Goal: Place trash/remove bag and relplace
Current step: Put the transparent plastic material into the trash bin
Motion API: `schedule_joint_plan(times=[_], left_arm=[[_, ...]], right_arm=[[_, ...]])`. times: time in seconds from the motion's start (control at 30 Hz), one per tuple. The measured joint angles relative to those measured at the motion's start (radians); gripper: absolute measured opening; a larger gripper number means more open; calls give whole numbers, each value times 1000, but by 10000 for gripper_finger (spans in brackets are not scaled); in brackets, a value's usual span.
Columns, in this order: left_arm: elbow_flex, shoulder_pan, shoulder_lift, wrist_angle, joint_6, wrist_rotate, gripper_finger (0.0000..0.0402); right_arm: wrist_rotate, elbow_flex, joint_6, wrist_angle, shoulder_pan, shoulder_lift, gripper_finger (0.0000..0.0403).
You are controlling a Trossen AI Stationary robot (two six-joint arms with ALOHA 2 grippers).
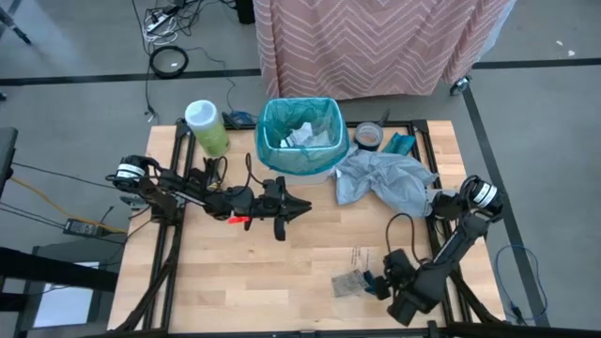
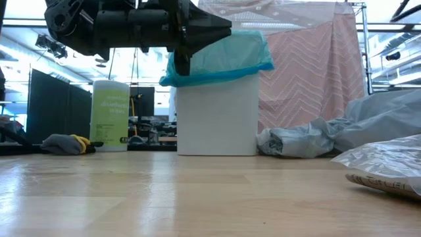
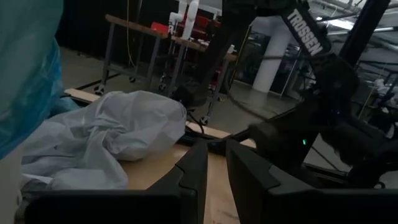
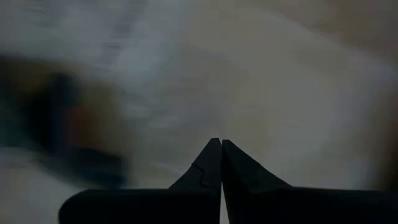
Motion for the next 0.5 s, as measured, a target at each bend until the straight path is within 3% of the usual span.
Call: schedule_joint_plan(times=[0.13,0.5], left_arm=[[0,-7,0,44,0,0,67],[0,-15,0,52,-6,16,67]], right_arm=[[9,0,1,87,-22,35,0],[47,0,-1,-5,-89,51,0]])
